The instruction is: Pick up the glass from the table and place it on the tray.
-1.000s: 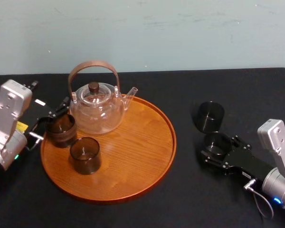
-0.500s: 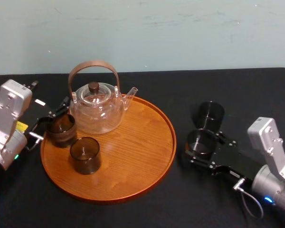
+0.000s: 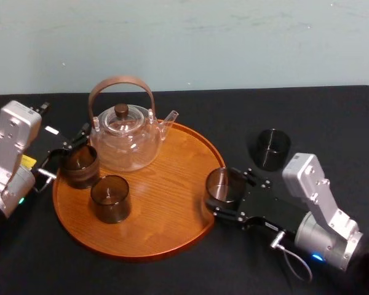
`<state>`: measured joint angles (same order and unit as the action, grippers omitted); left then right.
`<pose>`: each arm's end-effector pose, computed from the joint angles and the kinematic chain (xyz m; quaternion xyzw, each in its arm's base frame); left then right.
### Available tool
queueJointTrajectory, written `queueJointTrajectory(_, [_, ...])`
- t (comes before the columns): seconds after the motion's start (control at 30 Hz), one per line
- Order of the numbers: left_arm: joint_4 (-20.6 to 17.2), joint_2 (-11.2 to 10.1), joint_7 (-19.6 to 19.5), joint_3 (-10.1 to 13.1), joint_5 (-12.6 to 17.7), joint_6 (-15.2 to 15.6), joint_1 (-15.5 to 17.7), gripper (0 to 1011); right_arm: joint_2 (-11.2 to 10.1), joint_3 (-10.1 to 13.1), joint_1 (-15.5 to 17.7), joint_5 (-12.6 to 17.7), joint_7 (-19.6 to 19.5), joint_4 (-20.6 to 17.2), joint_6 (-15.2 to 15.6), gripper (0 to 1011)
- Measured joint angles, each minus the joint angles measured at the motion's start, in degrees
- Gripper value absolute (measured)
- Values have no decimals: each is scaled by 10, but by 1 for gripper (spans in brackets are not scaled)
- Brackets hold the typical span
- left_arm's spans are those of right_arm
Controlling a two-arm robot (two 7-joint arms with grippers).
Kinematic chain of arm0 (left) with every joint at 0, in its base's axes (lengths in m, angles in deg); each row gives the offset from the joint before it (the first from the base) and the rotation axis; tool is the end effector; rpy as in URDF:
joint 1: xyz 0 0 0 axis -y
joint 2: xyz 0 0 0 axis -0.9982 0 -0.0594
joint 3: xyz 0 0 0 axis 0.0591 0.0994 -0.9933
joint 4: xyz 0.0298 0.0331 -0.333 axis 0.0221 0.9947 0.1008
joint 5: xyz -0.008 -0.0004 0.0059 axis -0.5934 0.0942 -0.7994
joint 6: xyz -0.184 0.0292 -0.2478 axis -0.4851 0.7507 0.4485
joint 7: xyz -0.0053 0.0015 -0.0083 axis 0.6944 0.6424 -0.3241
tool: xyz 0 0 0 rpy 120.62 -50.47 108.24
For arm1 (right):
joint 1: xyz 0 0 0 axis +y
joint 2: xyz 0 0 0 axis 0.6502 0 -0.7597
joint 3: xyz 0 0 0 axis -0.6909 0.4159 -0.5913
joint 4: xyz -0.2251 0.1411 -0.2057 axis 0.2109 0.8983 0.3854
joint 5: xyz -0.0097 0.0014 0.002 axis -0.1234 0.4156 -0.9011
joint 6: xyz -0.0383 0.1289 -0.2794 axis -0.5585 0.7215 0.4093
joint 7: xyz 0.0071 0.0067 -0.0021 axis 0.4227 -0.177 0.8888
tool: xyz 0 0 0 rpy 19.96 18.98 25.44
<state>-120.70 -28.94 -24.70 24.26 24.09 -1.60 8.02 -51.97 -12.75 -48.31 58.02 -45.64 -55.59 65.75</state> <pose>0.3666 0.1084 -0.3395 0.1416 -0.1324 0.5799 0.7913 0.2998 -0.0421 -0.3525 -0.1202 -0.0433 -0.3551 0.9261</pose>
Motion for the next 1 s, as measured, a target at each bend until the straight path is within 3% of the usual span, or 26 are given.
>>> queueJointTrajectory(0.4, [0,0,0,0,0,0,0,1001,24,-37,-29,-26,2,11,4,911])
queueJointTrajectory(1.0, [0,0,0,0,0,0,0,1001,60,-68,-68,-55,-6,58,11,909])
